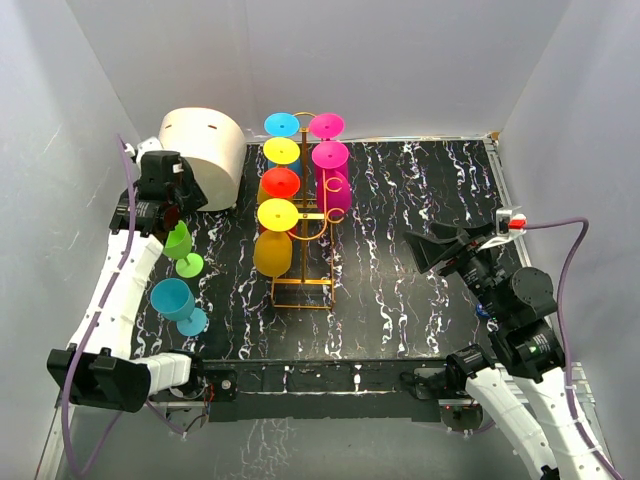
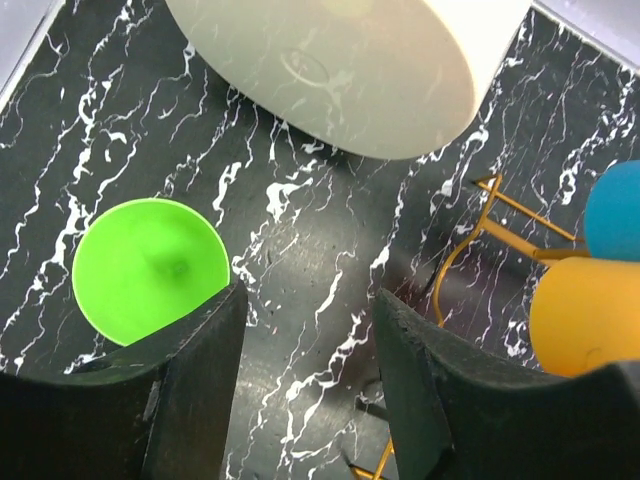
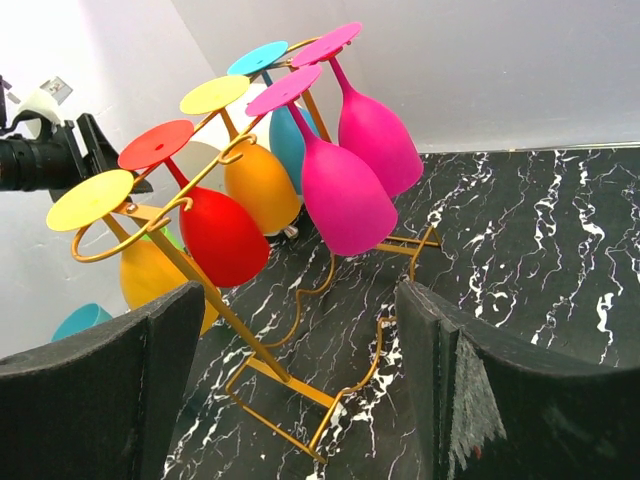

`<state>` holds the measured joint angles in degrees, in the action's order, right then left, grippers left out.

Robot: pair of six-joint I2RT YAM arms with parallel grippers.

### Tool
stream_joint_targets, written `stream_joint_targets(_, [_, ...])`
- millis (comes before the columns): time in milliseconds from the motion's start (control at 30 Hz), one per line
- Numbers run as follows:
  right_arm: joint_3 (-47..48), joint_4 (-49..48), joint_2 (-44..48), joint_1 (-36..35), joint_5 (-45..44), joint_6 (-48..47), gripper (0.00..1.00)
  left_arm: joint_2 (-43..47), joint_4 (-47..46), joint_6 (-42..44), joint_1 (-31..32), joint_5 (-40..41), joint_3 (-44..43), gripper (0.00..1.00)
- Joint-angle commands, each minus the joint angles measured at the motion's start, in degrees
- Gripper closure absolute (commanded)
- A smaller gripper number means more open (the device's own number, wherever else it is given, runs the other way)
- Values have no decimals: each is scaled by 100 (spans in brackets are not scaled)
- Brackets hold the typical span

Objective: Place the wine glass upside down on the wine glass rack

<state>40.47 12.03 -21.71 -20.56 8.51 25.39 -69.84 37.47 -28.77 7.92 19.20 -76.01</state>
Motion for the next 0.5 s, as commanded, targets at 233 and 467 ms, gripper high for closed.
stream_joint_targets(233, [-205,-511,-83,-1,26,345,25,-84,396,394,-117,245,611,42])
stream_joint_targets(467, [-201,-423,-109,-1,13,384,25,-650,-58,434,-415,-244,582,43])
